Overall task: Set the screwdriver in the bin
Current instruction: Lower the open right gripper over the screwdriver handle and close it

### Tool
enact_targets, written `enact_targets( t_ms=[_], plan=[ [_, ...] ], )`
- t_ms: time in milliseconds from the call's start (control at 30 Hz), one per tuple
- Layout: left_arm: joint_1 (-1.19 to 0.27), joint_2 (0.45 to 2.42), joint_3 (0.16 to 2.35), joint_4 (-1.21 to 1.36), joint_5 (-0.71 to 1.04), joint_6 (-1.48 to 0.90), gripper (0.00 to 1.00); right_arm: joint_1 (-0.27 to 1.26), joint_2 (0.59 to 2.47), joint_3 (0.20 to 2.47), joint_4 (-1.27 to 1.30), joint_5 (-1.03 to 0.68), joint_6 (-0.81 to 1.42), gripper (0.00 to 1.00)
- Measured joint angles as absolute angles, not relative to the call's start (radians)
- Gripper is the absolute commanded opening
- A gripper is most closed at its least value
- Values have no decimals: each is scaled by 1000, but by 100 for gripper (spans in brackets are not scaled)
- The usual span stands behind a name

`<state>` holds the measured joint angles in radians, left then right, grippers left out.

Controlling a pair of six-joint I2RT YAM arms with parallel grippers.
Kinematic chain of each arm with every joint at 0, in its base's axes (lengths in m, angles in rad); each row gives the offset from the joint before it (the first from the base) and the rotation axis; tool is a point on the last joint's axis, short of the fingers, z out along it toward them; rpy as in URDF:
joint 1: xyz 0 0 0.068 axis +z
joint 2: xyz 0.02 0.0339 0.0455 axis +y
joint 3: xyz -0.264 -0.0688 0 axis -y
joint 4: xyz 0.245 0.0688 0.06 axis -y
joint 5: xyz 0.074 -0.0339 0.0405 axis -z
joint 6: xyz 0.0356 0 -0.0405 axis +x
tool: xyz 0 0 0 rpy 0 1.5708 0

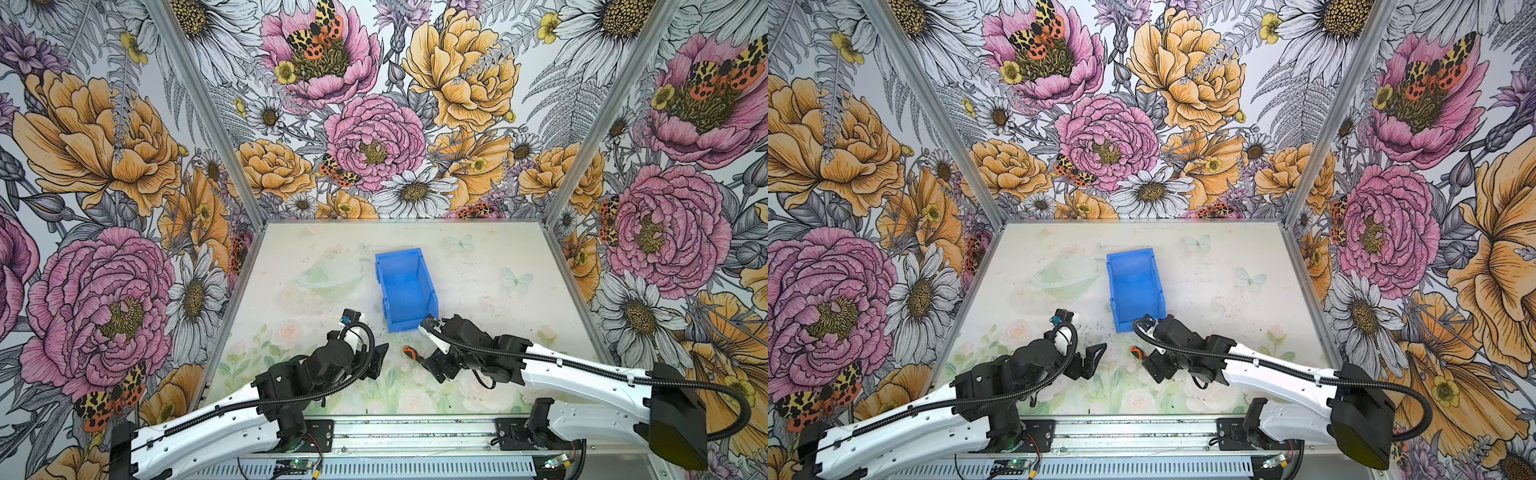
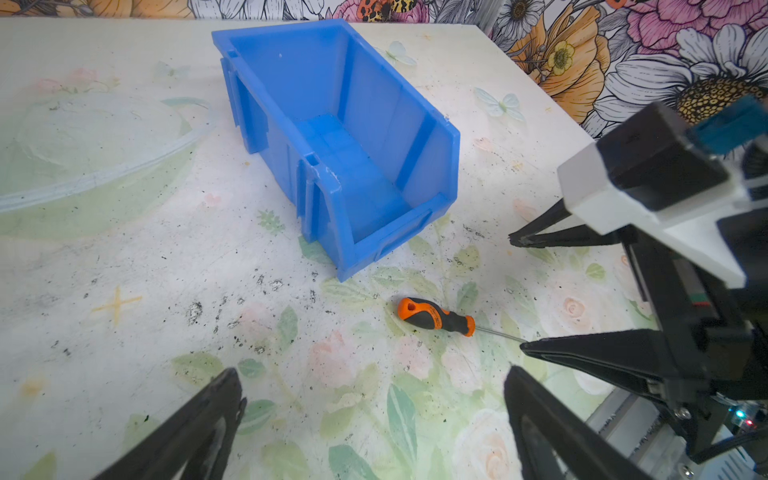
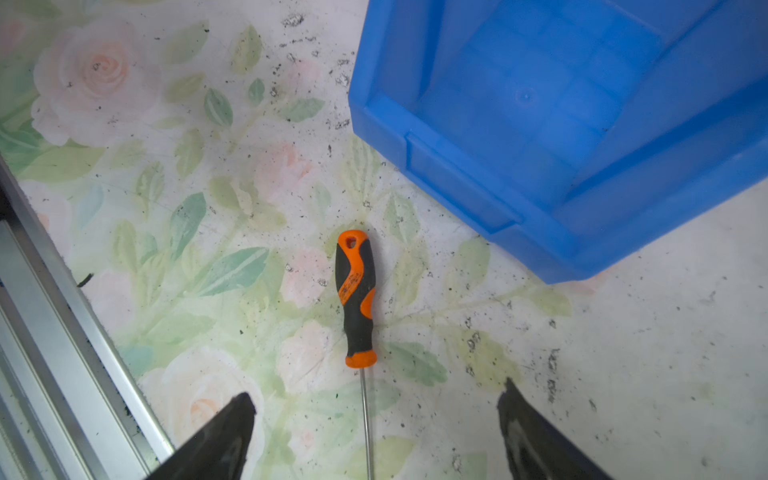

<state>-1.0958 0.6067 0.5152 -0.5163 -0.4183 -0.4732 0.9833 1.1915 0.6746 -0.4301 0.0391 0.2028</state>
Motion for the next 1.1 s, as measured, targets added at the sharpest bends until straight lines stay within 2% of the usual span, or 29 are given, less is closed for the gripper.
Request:
enact_targets(
  t_ms=[367,733,1100],
  plan=[
    [-1103,545,514,-580,-431,-552,99,983,1351,652,-311,11,265,88],
    [-1110,471,476,-605,-437,-611,99,990,1502,679,-273,15,307,77],
    [-1110,248,451,-719,-468,-691,99,1047,1555,720,-255,73,380,50]
  ],
)
